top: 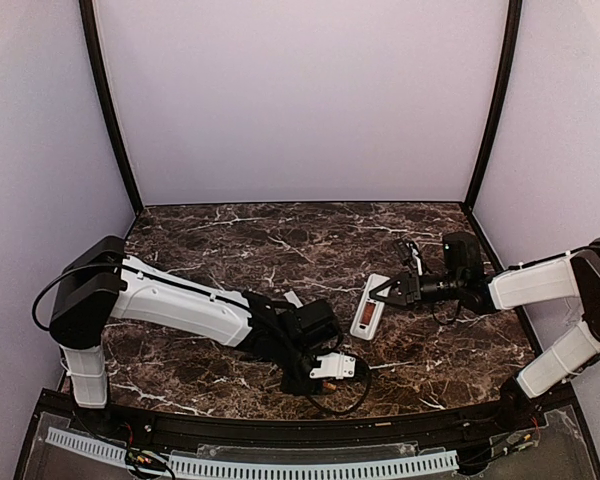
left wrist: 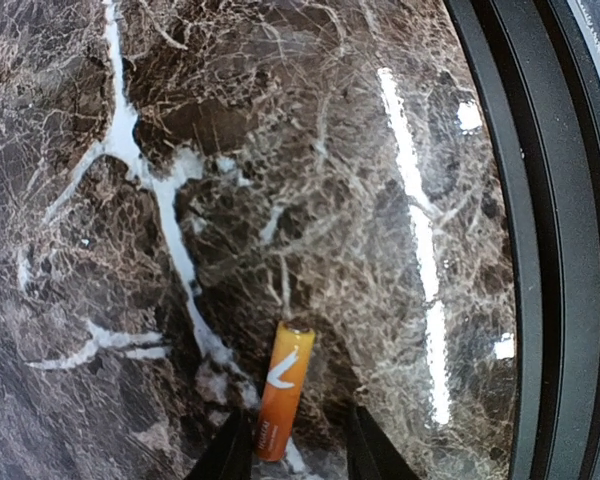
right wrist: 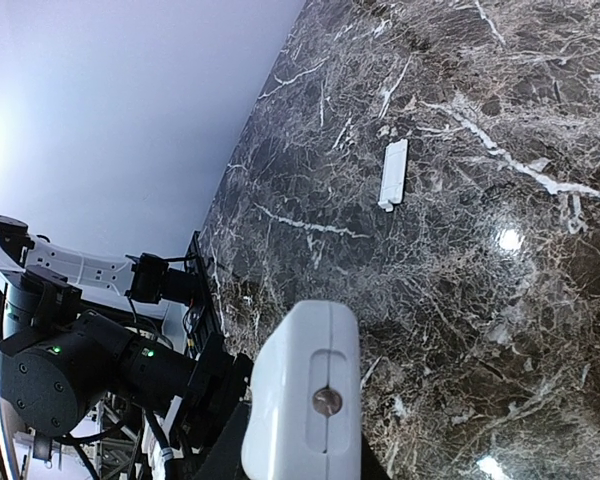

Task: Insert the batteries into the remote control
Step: Pick up the battery from the center of the board, then place the battery in the battery compartment.

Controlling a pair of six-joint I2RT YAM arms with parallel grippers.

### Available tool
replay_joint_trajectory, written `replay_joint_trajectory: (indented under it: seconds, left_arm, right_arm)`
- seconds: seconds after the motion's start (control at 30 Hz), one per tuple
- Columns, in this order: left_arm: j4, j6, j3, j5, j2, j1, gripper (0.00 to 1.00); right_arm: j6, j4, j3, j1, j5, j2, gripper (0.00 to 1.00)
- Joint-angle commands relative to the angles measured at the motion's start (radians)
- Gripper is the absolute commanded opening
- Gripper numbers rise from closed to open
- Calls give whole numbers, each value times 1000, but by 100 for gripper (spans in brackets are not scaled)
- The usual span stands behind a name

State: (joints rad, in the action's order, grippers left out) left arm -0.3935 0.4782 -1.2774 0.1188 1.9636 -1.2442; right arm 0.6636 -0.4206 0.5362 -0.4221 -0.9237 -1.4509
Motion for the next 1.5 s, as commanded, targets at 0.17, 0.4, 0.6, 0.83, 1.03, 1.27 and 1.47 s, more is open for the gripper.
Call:
replay_joint_trajectory:
  seconds: [0.17,0.4,0.6,0.83,1.03,1.27,1.47]
  left_arm:
    - [-32,6,-13,6,8,-14,23]
    - [-44,-58,-36,5,46,-14,15]
    - [-52,-207,-20,-35,-5,-14,6]
    - [99,-453,145,-46,-243,-12,1]
    - [158,-696,211,-137,-377,2,0]
    - [125,-928,184,-271,-417,21,0]
    - [25,-982,70,-275,-340,35,0]
  right_arm:
    - [15,-65,-11,6,-23,-25,0]
    - [18,-69,-7,7,-27,-35,0]
    - [65,-104,-7,5,-21,-36,0]
    - [175,-230,-29,-44,19,-86,0]
    - [211,-254,-6,-124,64,-132,0]
    - [250,-262,29,-186,114,-164,0]
    - [289,-248,70,-217,149,-218,0]
